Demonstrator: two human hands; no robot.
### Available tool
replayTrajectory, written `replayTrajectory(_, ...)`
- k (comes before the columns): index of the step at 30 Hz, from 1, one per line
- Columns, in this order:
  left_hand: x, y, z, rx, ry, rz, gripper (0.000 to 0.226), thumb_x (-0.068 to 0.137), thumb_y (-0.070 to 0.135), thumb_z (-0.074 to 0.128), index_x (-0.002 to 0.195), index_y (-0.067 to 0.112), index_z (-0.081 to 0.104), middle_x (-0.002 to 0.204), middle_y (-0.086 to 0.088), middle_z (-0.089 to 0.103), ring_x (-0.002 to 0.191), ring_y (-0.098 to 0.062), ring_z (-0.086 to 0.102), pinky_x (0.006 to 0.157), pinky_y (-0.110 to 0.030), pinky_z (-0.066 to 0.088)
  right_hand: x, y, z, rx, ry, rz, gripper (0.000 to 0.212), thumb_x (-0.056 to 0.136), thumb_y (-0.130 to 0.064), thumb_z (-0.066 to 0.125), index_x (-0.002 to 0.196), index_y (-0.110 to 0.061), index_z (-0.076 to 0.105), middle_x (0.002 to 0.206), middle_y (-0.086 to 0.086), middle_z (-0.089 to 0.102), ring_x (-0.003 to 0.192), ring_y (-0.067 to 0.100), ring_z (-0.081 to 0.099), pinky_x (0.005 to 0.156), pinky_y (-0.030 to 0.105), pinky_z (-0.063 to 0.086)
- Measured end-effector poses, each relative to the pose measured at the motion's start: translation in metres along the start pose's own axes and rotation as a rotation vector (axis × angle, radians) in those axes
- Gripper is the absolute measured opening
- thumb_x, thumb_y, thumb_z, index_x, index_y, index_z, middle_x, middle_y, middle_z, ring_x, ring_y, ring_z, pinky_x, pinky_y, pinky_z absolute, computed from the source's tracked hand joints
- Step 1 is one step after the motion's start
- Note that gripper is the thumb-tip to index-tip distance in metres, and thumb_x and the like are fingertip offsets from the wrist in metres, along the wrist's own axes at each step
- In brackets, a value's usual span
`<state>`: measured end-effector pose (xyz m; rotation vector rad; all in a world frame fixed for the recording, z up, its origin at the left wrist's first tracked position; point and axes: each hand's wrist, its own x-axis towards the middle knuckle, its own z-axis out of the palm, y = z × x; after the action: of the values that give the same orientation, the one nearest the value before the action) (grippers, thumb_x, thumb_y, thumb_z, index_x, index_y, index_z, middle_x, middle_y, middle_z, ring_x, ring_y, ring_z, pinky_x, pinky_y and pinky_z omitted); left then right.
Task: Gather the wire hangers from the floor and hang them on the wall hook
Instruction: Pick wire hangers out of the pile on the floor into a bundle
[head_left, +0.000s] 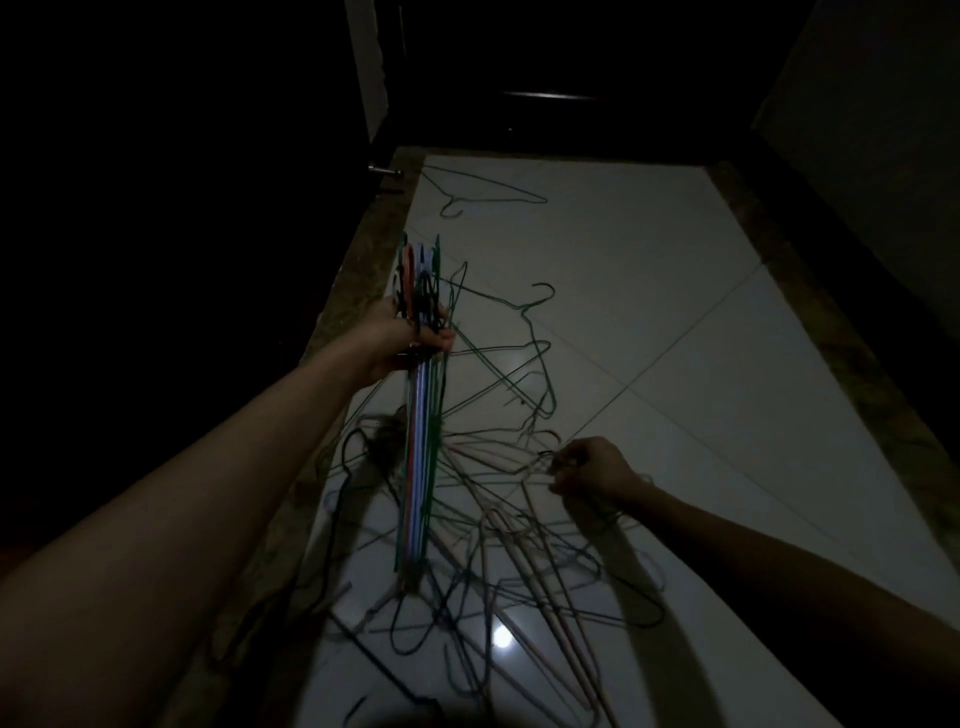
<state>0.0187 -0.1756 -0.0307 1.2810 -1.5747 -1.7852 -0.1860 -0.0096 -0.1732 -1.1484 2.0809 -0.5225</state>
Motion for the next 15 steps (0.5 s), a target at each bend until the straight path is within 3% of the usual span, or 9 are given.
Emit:
replayTrajectory(3,0.003,0.003,0.006,-0.058,0.004,0.027,0.029,0.078,-0.018,0.058,0.089,0.009,0.059,0.086,-0.009,0.063,0.057,-0.003,0.066,0.051,-0.016,0.052,0.009,0.01,-0.039,0.012,0.123,0.021,0.024,0.08,0.003,0.067,0.104,0.006,0.066,0.102,0.015,0.066,0.095,0.025,0.061,0.073,0.016,0.048)
replayTrajectory(7,0.007,0.008,0.014,-0.088,-0.008,0.054,0.03,0.079,-0.02,0.054,0.086,0.009,0.057,0.08,-0.008,0.061,0.056,-0.004,0.066,0.051,-0.016,0.053,0.018,0.027,-0.08,-0.049,0.266,0.02,0.025,0.083,-0.002,0.064,0.108,0.0,0.067,0.113,0.016,0.066,0.107,0.026,0.061,0.092,0.031,0.044)
replayTrajectory(11,0.012,0.007,0.016,-0.037,-0.003,0.045,0.032,0.078,-0.015,0.06,0.092,0.014,0.061,0.083,-0.003,0.067,0.073,-0.007,0.067,0.061,-0.019,0.055,0.017,0.031,-0.089,-0.023,0.314,0.001,0.043,0.076,-0.007,0.074,0.117,-0.004,0.062,0.12,0.014,0.062,0.115,0.026,0.055,0.096,0.03,0.041)
replayTrajectory(13,0.013,0.006,0.019,-0.019,-0.004,0.039,0.033,0.077,-0.014,0.062,0.094,0.014,0.061,0.086,-0.004,0.067,0.079,-0.01,0.067,0.067,-0.022,0.055,0.011,0.027,-0.081,-0.025,0.291,-0.045,0.044,0.076,-0.011,0.075,0.118,-0.006,0.062,0.123,0.011,0.06,0.119,0.024,0.052,0.097,0.023,0.039)
replayTrajectory(15,0.013,0.004,0.022,0.009,0.005,0.038,0.034,0.075,-0.014,0.063,0.093,0.015,0.061,0.087,-0.004,0.068,0.083,-0.014,0.066,0.075,-0.028,0.054,0.005,0.022,-0.067,0.028,0.231,-0.058,0.039,0.078,-0.009,0.073,0.116,-0.004,0.062,0.118,0.008,0.06,0.111,0.019,0.056,0.08,0.008,0.042)
